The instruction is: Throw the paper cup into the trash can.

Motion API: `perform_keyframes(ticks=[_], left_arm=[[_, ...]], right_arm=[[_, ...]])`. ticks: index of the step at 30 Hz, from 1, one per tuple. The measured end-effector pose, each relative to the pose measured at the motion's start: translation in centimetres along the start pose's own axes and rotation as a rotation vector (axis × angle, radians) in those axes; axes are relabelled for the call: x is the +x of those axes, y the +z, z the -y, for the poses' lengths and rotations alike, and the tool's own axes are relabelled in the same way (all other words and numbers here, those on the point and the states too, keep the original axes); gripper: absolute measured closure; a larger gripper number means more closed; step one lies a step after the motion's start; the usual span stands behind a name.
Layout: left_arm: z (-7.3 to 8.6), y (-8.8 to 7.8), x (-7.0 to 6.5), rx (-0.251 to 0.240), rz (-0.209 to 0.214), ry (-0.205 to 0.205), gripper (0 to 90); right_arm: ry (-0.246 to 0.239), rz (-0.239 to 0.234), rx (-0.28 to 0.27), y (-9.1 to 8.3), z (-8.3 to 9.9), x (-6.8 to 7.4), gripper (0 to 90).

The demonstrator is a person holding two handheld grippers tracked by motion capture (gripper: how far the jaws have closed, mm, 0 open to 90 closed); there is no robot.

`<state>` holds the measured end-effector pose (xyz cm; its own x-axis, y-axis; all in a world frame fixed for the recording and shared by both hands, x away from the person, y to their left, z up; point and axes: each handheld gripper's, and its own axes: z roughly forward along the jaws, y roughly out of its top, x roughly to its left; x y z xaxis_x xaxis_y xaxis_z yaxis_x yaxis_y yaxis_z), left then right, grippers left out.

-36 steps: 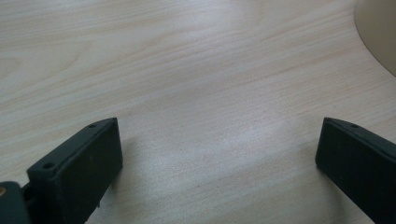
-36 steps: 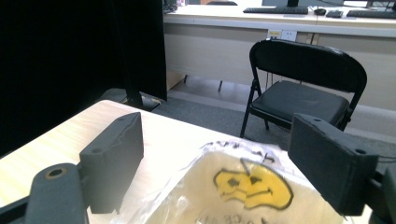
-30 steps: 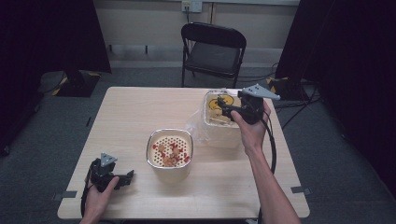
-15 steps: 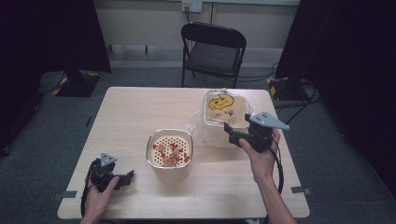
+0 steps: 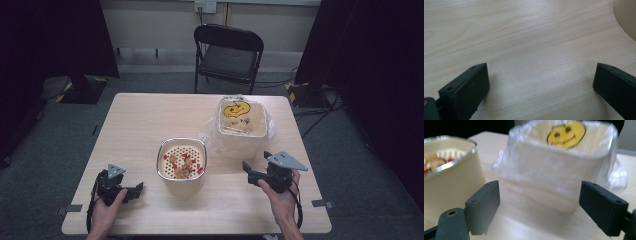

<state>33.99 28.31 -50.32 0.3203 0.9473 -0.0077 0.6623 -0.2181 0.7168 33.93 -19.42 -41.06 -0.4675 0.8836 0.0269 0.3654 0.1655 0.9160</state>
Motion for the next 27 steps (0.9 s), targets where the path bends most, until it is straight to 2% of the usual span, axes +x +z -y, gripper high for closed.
perform_keyframes(ticks=[3, 7, 10, 12, 18, 23, 26, 27], left_arm=[[0.0, 0.0, 0.0, 0.000, 0.000, 0.000, 0.0], [0.0, 0.0, 0.0, 0.000, 0.000, 0.000, 0.0], [0.0, 0.0, 0.0, 0.000, 0.000, 0.000, 0.0], [0.0, 0.0, 0.0, 0.000, 0.000, 0.000, 0.0], [0.0, 0.0, 0.0, 0.000, 0.000, 0.000, 0.0], [0.0, 0.0, 0.0, 0.000, 0.000, 0.000, 0.0], [0.0, 0.0, 0.0, 0.000, 0.000, -0.001, 0.0], [0.0, 0.0, 0.0, 0.001, 0.001, 0.000, 0.0]], right_arm=[[-0.015, -0.002, 0.027, 0.3, 1.7, 0.2, 17.0], [-0.006, 0.000, 0.061, 0.9, 3.5, 0.1, 16.0], [0.005, 0.003, 0.106, 1.5, 4.9, -0.2, 16.0], [-0.004, 0.011, 0.134, 2.0, 5.6, -0.4, 16.1], [0.008, 0.029, 0.202, 3.0, 6.8, -1.0, 15.9], [-0.020, 0.057, 0.267, 3.7, 7.8, -1.2, 15.9], [-0.021, 0.051, 0.294, 3.9, 7.9, -1.2, 15.4], [-0.029, 0.050, 0.326, 4.1, 7.9, -1.2, 14.5]])
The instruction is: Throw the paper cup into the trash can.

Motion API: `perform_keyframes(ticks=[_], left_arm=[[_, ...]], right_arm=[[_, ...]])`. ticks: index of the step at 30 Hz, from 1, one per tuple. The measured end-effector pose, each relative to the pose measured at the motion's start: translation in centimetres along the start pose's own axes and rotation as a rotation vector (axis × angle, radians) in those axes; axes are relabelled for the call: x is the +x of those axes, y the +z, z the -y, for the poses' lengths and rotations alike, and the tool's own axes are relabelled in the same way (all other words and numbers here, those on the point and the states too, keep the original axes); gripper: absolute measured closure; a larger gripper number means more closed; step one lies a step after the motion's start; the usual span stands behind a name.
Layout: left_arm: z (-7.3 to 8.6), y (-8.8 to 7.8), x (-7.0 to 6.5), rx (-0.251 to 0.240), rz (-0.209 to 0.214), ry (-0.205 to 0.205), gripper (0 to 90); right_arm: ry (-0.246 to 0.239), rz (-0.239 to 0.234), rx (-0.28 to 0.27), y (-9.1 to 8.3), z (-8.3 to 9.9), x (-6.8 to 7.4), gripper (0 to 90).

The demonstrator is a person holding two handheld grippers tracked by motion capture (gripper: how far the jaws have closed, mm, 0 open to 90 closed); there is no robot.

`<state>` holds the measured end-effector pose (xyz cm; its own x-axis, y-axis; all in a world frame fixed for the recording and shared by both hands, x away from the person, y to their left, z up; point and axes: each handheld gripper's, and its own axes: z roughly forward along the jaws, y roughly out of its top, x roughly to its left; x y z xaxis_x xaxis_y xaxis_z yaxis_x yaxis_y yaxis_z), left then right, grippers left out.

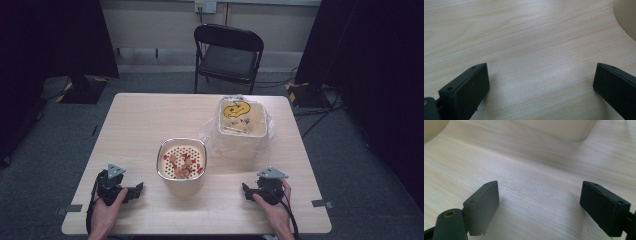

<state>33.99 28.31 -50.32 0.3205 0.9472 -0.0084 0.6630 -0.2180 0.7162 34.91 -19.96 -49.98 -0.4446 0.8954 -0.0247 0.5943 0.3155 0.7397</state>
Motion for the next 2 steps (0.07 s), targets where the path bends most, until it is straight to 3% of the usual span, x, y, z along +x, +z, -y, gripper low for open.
perform_keyframes(ticks=[2], left_arm=[[0.00, 0.00, 0.00, -0.001, 0.000, 0.000, 0.0]], right_arm=[[0.011, -0.001, 0.006, 0.07, -0.02, -0.13, 13.2]])
